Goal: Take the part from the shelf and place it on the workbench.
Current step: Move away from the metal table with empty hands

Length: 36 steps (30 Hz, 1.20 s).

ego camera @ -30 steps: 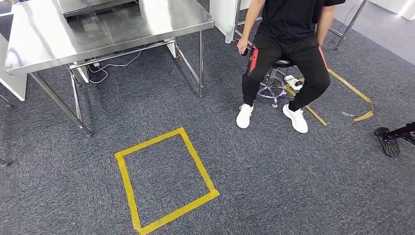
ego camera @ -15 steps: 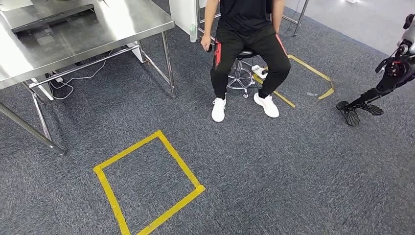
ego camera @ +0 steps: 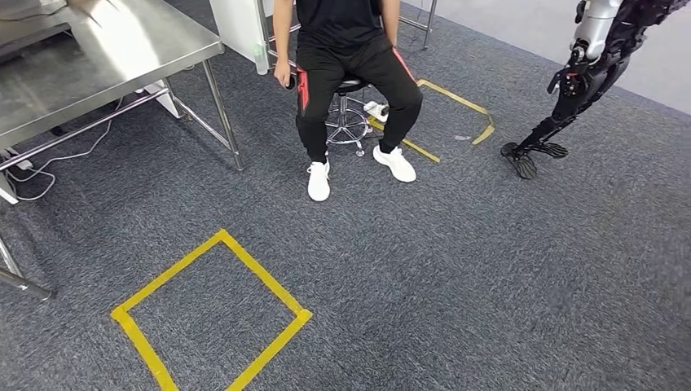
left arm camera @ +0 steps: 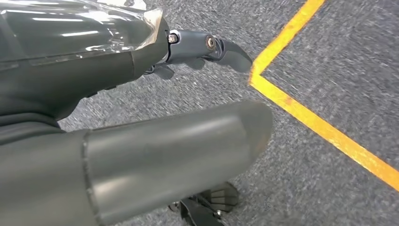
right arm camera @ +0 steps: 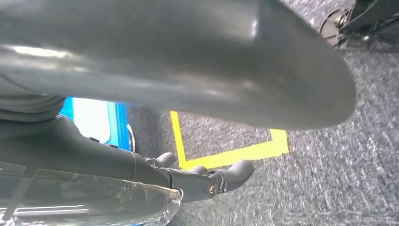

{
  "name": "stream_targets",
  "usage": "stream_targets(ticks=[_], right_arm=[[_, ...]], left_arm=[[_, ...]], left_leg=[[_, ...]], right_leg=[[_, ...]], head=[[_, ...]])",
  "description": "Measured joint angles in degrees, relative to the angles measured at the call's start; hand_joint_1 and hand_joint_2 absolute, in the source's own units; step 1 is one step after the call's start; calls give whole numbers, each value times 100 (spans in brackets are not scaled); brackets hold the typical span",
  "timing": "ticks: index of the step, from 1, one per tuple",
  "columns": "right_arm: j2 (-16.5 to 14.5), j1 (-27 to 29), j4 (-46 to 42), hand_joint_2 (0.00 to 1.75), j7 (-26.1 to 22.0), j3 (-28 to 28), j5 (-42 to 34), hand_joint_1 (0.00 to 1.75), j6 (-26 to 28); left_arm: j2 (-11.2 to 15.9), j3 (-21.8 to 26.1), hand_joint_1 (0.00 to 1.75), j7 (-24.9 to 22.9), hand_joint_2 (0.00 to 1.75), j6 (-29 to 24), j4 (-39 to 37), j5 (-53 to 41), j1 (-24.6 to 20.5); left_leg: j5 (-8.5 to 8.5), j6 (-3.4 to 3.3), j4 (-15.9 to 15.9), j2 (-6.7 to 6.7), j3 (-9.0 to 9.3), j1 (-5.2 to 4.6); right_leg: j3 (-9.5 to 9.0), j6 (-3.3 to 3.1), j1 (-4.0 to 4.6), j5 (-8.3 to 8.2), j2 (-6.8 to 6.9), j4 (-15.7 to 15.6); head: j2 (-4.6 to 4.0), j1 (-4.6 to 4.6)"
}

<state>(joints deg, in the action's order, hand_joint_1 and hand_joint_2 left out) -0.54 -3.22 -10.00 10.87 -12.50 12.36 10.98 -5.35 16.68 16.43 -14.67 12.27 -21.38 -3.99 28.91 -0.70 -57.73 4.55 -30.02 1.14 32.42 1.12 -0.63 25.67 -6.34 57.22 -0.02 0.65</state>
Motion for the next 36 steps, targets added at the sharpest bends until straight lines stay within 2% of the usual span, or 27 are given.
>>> stream_targets(ticks=[2,4,6,8,9,10,11,12,13,14,15,16,17,18,19,21,22,23,24,25,26,28,30,32,33,34,36], right_arm=[[1,10,2,0,-11,-5,33,0,-11],[-5,15,4,0,-19,-8,46,0,-19],[-7,3,4,0,-44,-9,46,0,-20],[0,3,4,0,-68,-9,44,0,-20],[3,9,4,0,-73,-9,44,0,-20],[7,15,4,0,-75,-9,44,0,-20],[11,19,4,0,-76,-9,44,0,-20],[10,15,4,0,-78,-9,44,0,-20],[8,7,4,0,-78,-9,44,0,-20],[4,0,4,0,-79,-9,43,0,-20],[-1,-4,4,0,-79,-9,43,0,-20],[-1,-2,4,0,-79,-9,43,0,-20],[-1,1,5,0,-79,-9,43,0,-20],[-3,1,5,0,-79,-9,42,0,-20],[-3,1,6,0,-76,-9,42,0,-21],[-7,-4,6,0,-68,-9,40,0,-23],[-9,-4,6,0,-61,-9,37,0,-25],[-16,-1,6,0,-54,-9,28,0,-27],[-24,5,6,0,-44,-8,17,0,-28],[-31,11,6,0,-36,-8,6,0,-30],[-39,15,6,0,-31,-8,-3,0,-31],[-54,9,6,0,-27,-7,-7,0,-32],[-64,2,6,0,-32,-7,-6,0,-33],[-66,15,7,0,-43,-7,-3,0,-34],[-65,25,7,0,-48,-7,-4,0,-35],[-65,29,8,0,-50,-6,-13,0,-35],[-62,19,8,0,-56,3,-53,0,-35]], left_arm=[[-4,1,0,1,0,-15,1,10,-5],[-7,3,0,5,0,-8,2,14,-6],[5,4,0,7,0,26,1,3,6],[17,4,0,5,0,63,1,-7,11],[20,4,0,3,0,74,1,-8,8],[20,4,0,2,0,80,1,-8,4],[17,4,0,2,0,81,2,-8,-1],[20,4,0,1,0,82,2,-7,-4],[23,4,0,-1,0,83,3,-7,-7],[28,4,0,-2,0,84,3,-7,-11],[32,4,0,-4,0,85,4,-7,-17],[31,4,0,-6,0,85,4,-7,-26],[27,4,0,-7,0,86,4,-7,-38],[24,4,0,-8,0,86,4,-7,-51],[20,4,0,-9,0,89,4,-6,-59],[19,9,0,-31,0,91,3,9,-55],[21,13,0,-51,0,89,2,21,-44],[25,16,0,-72,0,85,1,33,-30],[28,19,0,-86,0,81,0,42,-17],[28,19,0,-93,0,78,-1,44,-9],[28,19,0,-95,0,76,-1,46,-3],[31,21,0,-94,0,72,-3,46,2],[33,23,0,-89,0,69,-6,46,0],[30,23,0,-81,0,72,-7,51,-5],[26,23,0,-78,0,76,-7,52,-4],[23,24,0,-72,0,82,-7,54,-4],[24,25,0,-64,0,98,-8,39,8]], left_leg=[[-47,-79,41,-150,0,-26],[-114,-174,122,-305,12,-21],[-142,-218,156,-474,2,-27],[-146,-218,152,-656,-16,-38],[-144,-213,150,-738,-20,-38],[-140,-201,148,-813,-16,-31],[-132,-181,145,-881,-6,-24],[-119,-147,139,-944,8,-30],[-101,-104,133,-1002,29,-38],[-85,-58,127,-1059,52,-52],[-72,-18,127,-1117,75,-62],[-64,17,133,-1176,99,-56],[-51,53,131,-1213,112,-40],[6,84,87,-1150,106,-18],[132,108,-56,-1007,54,3],[552,126,-716,-623,-230,27],[749,122,-1129,-510,-424,29],[852,114,-1445,-462,-585,27],[829,101,-1565,-444,-661,26],[684,82,-1450,-430,-628,26],[459,62,-1134,-390,-497,28],[98,32,-387,-131,-177,42],[14,14,-67,31,-52,29],[-16,-41,-30,-79,-51,-8],[-47,-88,5,-143,-43,-16],[-80,-135,43,-214,-36,-15],[-118,-191,88,-383,-39,-20]], right_leg=[[80,86,-10,-31,-77,6],[240,102,-1,110,145,259],[571,73,-3,467,456,949],[846,117,-31,721,552,1591],[834,171,-51,723,576,1636],[694,237,-75,641,612,1433],[447,302,-101,507,697,1024],[195,340,-118,370,852,587],[-6,344,-112,253,987,238],[-112,312,-99,178,1082,30],[-121,259,-77,143,1111,-24],[-100,207,-55,127,1048,-21],[-89,150,-79,116,975,-23],[-90,102,-99,101,910,-28],[-94,48,-116,83,844,-34],[-77,-35,-113,48,711,-38],[-60,-62,-91,37,638,-36],[-49,-77,-71,28,555,-35],[-44,-85,-53,23,469,-32],[-45,-89,-42,20,382,-26],[-47,-89,-37,19,298,-16],[-29,-75,-23,19,154,25],[33,-18,-13,-1,37,47],[101,74,-21,-43,-66,30],[136,101,-24,-42,-21,54],[203,104,-21,10,95,156],[499,53,-17,292,413,732]], head=[[0,-3],[0,15],[0,43],[0,49],[0,49],[0,49],[0,49],[0,52],[0,52],[0,44],[0,38],[0,30],[0,23],[0,20],[0,12],[0,-7],[0,-10],[0,-10],[0,-10],[0,-11],[0,-11],[0,-12],[0,-11],[0,-10],[0,-8],[0,1],[0,24]])
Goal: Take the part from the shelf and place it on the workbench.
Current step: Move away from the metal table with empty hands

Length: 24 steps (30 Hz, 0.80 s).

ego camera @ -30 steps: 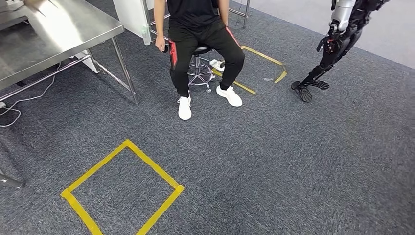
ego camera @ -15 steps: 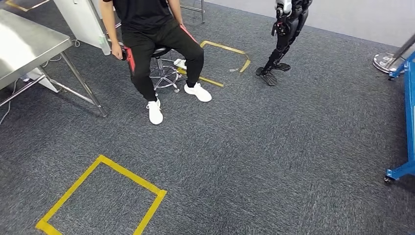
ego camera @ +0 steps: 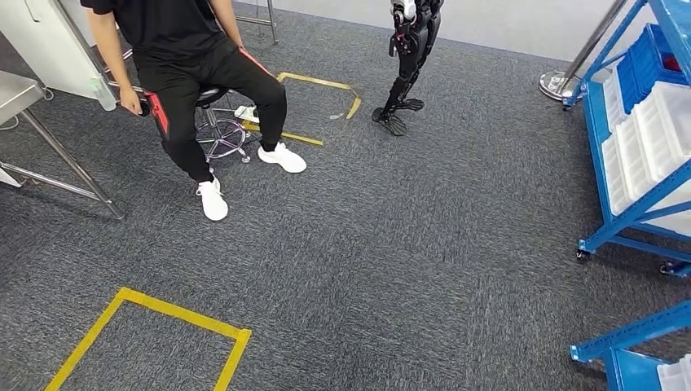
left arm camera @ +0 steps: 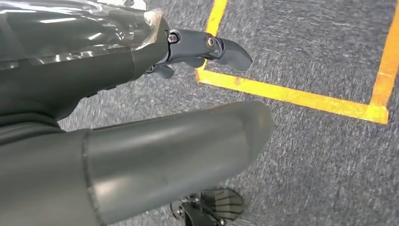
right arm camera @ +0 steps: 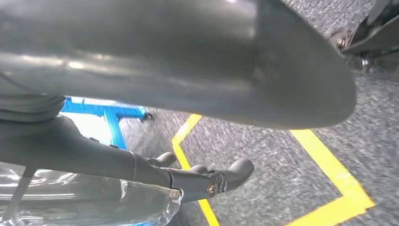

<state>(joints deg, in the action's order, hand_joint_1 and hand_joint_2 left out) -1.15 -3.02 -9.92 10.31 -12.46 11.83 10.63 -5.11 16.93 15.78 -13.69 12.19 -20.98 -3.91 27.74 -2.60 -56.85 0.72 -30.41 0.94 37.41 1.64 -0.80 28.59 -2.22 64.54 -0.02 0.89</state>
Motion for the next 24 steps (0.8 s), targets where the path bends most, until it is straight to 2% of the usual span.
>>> stream_targets(ticks=[2,3,4,5,6,7,8,9,10,11,12,13,14,16,17,18,19,20,21,22,23,24], right_arm=[[5,-13,0,0,-4,18,-48,0,1],[7,-8,0,0,-7,27,-63,0,3],[8,1,0,0,-9,38,-76,0,5],[10,8,0,0,-11,51,-86,0,8],[12,11,-1,0,-15,66,-93,0,12],[11,3,-1,0,-18,79,-98,0,15],[9,-7,-2,0,-21,90,-99,0,17],[7,-14,-2,0,-25,98,-98,0,19],[4,-17,-2,0,-28,103,-98,0,20],[6,-13,-1,0,-31,107,-98,0,21],[5,-9,-1,0,-32,109,-94,0,21],[5,-9,0,0,-32,111,-86,0,20],[8,-12,0,0,-32,112,-78,0,19],[13,-22,0,0,-32,113,-68,0,12],[16,-24,0,0,-32,117,-77,0,6],[15,-23,0,0,-32,123,-90,0,0],[14,-19,0,0,-32,132,-106,0,-4],[13,-18,0,0,-32,141,-119,0,-7],[13,-19,0,0,-33,148,-128,0,-7],[12,-24,0,0,-36,154,-136,0,-7],[11,-32,-1,0,-41,161,-144,0,-7],[11,-34,-1,0,-48,170,-153,0,-7]], left_arm=[[5,0,0,2,0,21,-1,-33,13],[5,-1,0,0,0,33,-2,-49,12],[4,-2,0,-7,0,44,-2,-64,8],[0,-3,0,-21,0,53,-2,-80,1],[-3,-3,0,-40,0,58,-2,-95,-9],[-2,-4,0,-62,0,60,-1,-109,-18],[-1,-4,0,-80,0,60,-1,-121,-27],[3,-4,0,-93,0,60,0,-126,-39],[5,-4,0,-100,0,60,1,-131,-52],[2,-5,0,-105,0,59,3,-133,-70],[1,-5,0,-111,0,55,4,-133,-87],[-4,-5,0,-115,0,47,6,-129,-99],[-10,-5,0,-117,0,33,6,-123,-102],[-18,-6,0,-112,0,0,3,-113,-83],[-18,-6,0,-106,0,-11,1,-114,-70],[-18,-6,0,-101,0,-16,1,-118,-60],[-17,-6,0,-97,0,-17,1,-127,-56],[-17,-6,0,-97,0,-16,1,-138,-56],[-16,-6,0,-98,0,-15,1,-150,-58],[-14,-7,0,-102,0,-14,1,-161,-60],[-12,-7,0,-109,0,-11,1,-172,-65],[-10,-8,0,-119,0,-8,1,-180,-72]], left_leg=[[-4,-9,0,-183,-24,-14],[-5,-8,-1,-271,-32,-17],[-4,-4,-1,-351,-36,-17],[-3,5,-3,-426,-31,-16],[2,21,-6,-495,-22,-16],[15,52,-12,-560,-10,-30],[32,90,-17,-616,6,-46],[53,128,-20,-670,23,-59],[73,165,-15,-725,45,-66],[86,202,-9,-785,67,-54],[115,236,-29,-782,77,-29],[197,266,-118,-692,58,-3],[348,289,-325,-537,-19,17],[771,302,-1045,-191,-334,34],[931,302,-1417,-110,-518,33],[979,296,-1646,-77,-648,32],[904,283,-1668,-61,-688,31],[719,268,-1468,-40,-622,32],[472,251,-1098,18,-471,37],[272,235,-706,144,-304,45],[138,225,-399,246,-175,51],[78,211,-213,321,-100,46]], right_leg=[[362,-12,-6,308,128,763],[427,17,-13,361,146,947],[362,66,-21,326,166,892],[168,121,-32,221,216,594],[-107,168,-45,91,329,152],[-349,184,-40,-24,478,-261],[-519,167,-34,-104,592,-563],[-588,128,-22,-140,659,-713],[-575,77,-2,-148,645,-736],[-561,26,-1,-156,573,-745],[-566,-20,-18,-166,508,-753],[-579,-69,-37,-183,445,-760],[-594,-111,-58,-203,382,-767],[-594,-161,-59,-225,249,-767],[-588,-168,-41,-227,172,-766],[-588,-172,-26,-228,91,-764],[-592,-172,-15,-228,7,-760],[-600,-171,-10,-227,-75,-756],[-610,-169,-9,-226,-158,-751],[-612,-162,1,-223,-234,-740],[-601,-146,13,-220,-306,-729],[-578,-118,22,-224,-370,-725]], head=[[0,14],[0,14],[0,15],[0,15],[0,16],[0,16],[0,11],[0,4],[0,-4],[0,-10],[0,-13],[0,-16],[0,-21],[0,-36],[0,-39],[0,-40],[0,-39],[0,-39],[0,-40],[0,-39],[0,-39],[0,-38]])
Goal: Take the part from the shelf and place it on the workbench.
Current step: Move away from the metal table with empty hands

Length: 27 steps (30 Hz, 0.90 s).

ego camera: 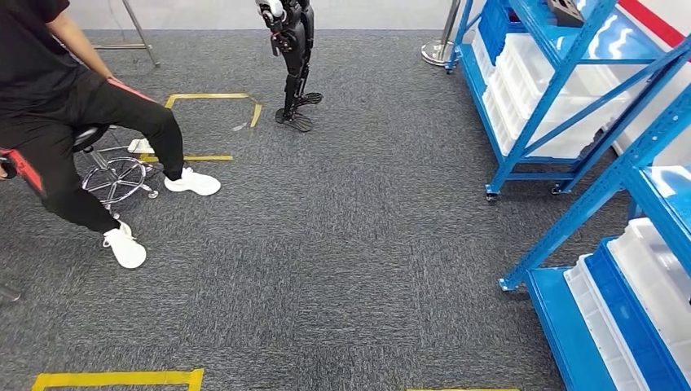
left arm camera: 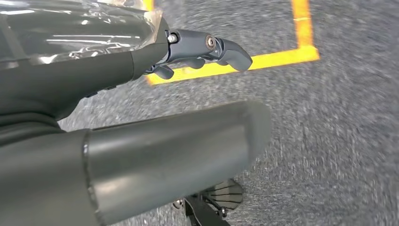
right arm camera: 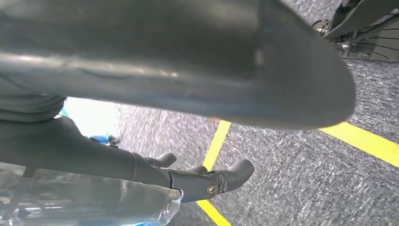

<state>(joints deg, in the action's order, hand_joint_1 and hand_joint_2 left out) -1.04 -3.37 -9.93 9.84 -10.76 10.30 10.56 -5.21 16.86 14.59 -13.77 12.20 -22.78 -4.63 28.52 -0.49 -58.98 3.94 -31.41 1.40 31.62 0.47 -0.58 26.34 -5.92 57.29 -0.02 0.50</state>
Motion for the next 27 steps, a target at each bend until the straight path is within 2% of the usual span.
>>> stream_targets(ticks=[1,3,5,7,8,9,10,11,12,13,14,15,16,17,18,19,20,21,22,23,24,25,26,27], right_arm=[[-1,4,0,0,-8,9,-7,0,0],[0,31,1,0,-16,23,-11,0,1],[-8,45,1,0,-17,27,3,0,5],[-23,30,1,0,-16,27,27,0,10],[-28,23,1,0,-14,27,38,0,12],[-31,19,1,0,-9,27,46,0,13],[-32,25,1,0,0,27,54,0,13],[-32,32,1,0,8,27,63,0,13],[-31,38,1,0,14,27,69,0,14],[-31,38,0,0,18,27,76,0,14],[-32,29,-1,0,18,27,80,0,15],[-36,21,-1,0,19,27,81,0,16],[-40,14,-2,0,19,27,82,0,17],[-42,12,-1,0,21,27,83,0,17],[-43,14,-1,0,22,27,83,0,17],[-46,14,0,0,24,27,83,0,17],[-46,13,0,0,28,28,81,0,17],[-47,11,0,0,31,28,81,0,18],[-47,10,0,0,33,29,81,0,19],[-44,10,1,0,33,30,82,0,19],[-44,13,1,0,30,30,84,0,19],[-44,17,1,0,25,30,86,0,19],[-43,21,1,0,18,30,87,0,19],[-41,21,1,0,10,30,89,0,20]], left_arm=[[1,-1,0,-9,0,2,2,-9,-9],[-3,-1,0,-17,0,5,7,-28,-38],[-4,-1,0,-11,0,7,12,-45,-63],[7,-1,0,-3,0,5,15,-50,-62],[13,-1,0,1,0,4,15,-50,-57],[15,-1,0,7,0,3,15,-52,-53],[15,-1,0,14,0,3,15,-55,-52],[12,-1,0,21,0,2,15,-58,-52],[8,-1,0,27,0,2,15,-63,-52],[5,-1,0,31,0,2,15,-69,-52],[4,-1,0,32,0,1,15,-75,-50],[5,-1,0,31,0,-1,15,-85,-49],[6,-1,0,29,0,-2,15,-95,-51],[2,-1,0,26,0,-4,16,-102,-56],[-3,-2,0,24,0,-4,19,-107,-65],[-8,-3,0,21,0,-4,21,-108,-75],[-14,-4,0,20,0,-4,23,-110,-83],[-16,-5,0,19,0,-3,23,-112,-83],[-19,-5,0,13,0,-3,22,-114,-75],[-21,-5,0,7,0,-2,21,-116,-60],[-20,-5,0,-1,0,0,19,-117,-46],[-20,-5,0,-9,0,2,19,-117,-36],[-20,-5,0,-13,0,4,19,-119,-32],[-20,-5,0,-15,0,7,19,-123,-33]], left_leg=[[1,-19,59,21,19,-17],[-34,-94,98,-103,24,-46],[-83,-192,165,-237,40,-48],[-99,-245,196,-398,41,-63],[-99,-250,195,-485,34,-74],[-98,-251,194,-566,29,-82],[-96,-249,193,-640,26,-87],[-93,-243,192,-710,28,-88],[-87,-232,191,-776,35,-88],[-76,-213,186,-837,48,-96],[-57,-182,181,-895,65,-108],[-38,-146,176,-949,86,-120],[-20,-109,175,-1005,110,-129],[-8,-71,183,-1066,135,-126],[6,-36,180,-1109,152,-109],[54,-3,139,-1064,154,-89],[166,26,3,-940,111,-68],[338,46,-251,-765,11,-48],[550,60,-606,-580,-138,-37],[744,72,-1004,-464,-323,-29],[856,82,-1318,-409,-481,-26],[851,88,-1459,-388,-568,-24],[728,87,-1387,-375,-558,-20],[518,82,-1109,-345,-447,-10]], right_leg=[[29,36,4,-9,-56,-1],[95,116,-7,-26,-119,-1],[239,135,-5,110,121,240],[578,103,-9,454,436,934],[774,104,-17,620,493,1334],[906,126,-23,716,513,1620],[923,169,-30,721,527,1688],[806,224,-35,637,554,1504],[576,278,-41,497,628,1104],[322,302,-45,351,774,646],[120,297,-33,226,916,274],[8,258,-22,148,1015,47],[-16,205,-1,114,1055,-26],[-3,156,22,96,1001,-29],[-9,99,-3,82,925,-38],[-22,57,-22,68,859,-50],[-36,3,-46,46,795,-62],[-52,-40,-74,27,732,-73],[-45,-71,-61,18,669,-72],[-41,-97,-51,10,597,-71],[-39,-104,-39,8,514,-69],[-42,-109,-28,6,428,-66],[-51,-108,-22,6,340,-63],[-62,-107,-20,7,257,-58]], head=[[0,0],[0,0],[0,17],[0,41],[0,50],[0,50],[0,50],[0,51],[0,51],[0,51],[0,52],[0,46],[0,43],[0,39],[0,36],[0,35],[0,28],[0,22],[0,15],[0,10],[0,9],[0,8],[0,7],[0,7]])
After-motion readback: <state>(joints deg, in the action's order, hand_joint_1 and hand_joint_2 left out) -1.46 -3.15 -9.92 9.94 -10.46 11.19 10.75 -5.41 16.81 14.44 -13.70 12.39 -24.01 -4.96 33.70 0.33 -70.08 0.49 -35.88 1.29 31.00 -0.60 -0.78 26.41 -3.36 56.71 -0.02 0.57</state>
